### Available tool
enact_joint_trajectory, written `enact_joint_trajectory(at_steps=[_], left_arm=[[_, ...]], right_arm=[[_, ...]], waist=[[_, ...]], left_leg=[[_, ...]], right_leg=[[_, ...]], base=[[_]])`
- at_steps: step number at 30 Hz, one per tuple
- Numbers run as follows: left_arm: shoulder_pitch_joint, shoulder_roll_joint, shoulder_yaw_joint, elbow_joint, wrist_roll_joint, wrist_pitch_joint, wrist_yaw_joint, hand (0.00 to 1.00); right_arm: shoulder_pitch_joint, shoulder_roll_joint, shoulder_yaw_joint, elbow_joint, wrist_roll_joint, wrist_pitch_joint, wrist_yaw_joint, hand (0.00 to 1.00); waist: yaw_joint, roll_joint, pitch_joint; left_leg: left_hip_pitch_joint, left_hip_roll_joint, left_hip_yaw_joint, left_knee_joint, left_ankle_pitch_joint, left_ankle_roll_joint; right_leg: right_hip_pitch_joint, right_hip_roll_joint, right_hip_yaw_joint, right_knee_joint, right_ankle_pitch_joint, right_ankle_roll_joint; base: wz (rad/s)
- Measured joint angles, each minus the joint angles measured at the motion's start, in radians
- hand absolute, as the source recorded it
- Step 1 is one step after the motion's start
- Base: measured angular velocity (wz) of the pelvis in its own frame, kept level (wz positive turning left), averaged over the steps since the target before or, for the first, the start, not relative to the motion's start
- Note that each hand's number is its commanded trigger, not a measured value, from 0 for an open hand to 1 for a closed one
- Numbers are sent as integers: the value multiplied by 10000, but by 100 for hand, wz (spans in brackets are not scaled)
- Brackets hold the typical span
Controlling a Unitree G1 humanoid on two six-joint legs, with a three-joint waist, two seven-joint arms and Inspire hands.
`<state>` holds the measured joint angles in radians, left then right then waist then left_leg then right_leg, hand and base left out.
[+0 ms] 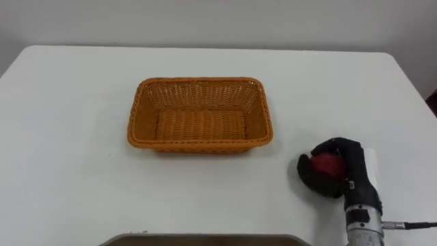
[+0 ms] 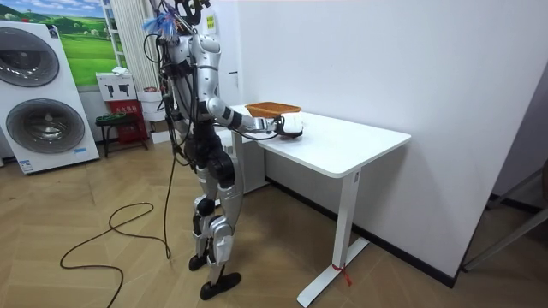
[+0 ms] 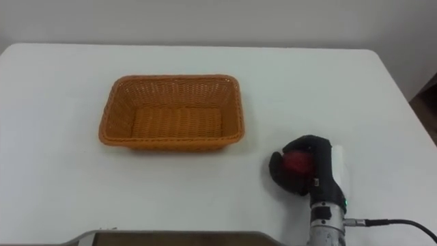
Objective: Pick and place apple
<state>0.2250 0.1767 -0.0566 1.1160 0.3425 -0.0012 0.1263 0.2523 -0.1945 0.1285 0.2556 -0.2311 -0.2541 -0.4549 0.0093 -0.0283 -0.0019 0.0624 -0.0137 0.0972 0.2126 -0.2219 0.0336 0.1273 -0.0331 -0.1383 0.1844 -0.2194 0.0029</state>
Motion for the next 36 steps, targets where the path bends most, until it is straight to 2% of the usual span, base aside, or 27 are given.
enact_joint_trajectory(at_steps=[3, 6, 15, 25, 36], left_arm=[[-52, -2, -16, 12, -74, -21, -5, 0], [-69, -2, -102, 41, -122, -37, -12, 0], [-164, -31, -308, 57, -116, -37, -32, 0], [-149, -49, -365, 291, -118, -56, -27, 0], [-98, -43, -451, 399, -109, -36, -348, 0]], right_arm=[[6, -2, 101, -343, 222, 285, 16, 100], [8, -7, 338, -679, 313, 377, 23, 100], [-196, -24, 775, -2355, 409, 375, 213, 100], [-695, -16, 852, -2728, 486, 358, 96, 100], [-1326, -23, 1070, -3682, 503, 349, -120, 100]], waist=[[27, 33, 17], [80, 35, 25], [464, 124, 86], [677, 191, 72], [802, 85, 21]], left_leg=[[4, -11, 54, -22, 0, -1], [3, -29, 76, -29, 0, -1], [-18, -47, 103, -76, 3, 2], [-43, -47, 52, -77, 8, -3], [-11, -51, 27, -46, 12, -4]], right_leg=[[-21, 8, 19, 13, 0, 0], [-37, 10, 36, 24, 0, 0], [-141, 7, 87, 6, 0, 0], [-117, 7, -12, -5, -1, 1], [-32, -1, -60, -2, 0, 1]], base=[[-4], [-2], [-1], [1], [0]])
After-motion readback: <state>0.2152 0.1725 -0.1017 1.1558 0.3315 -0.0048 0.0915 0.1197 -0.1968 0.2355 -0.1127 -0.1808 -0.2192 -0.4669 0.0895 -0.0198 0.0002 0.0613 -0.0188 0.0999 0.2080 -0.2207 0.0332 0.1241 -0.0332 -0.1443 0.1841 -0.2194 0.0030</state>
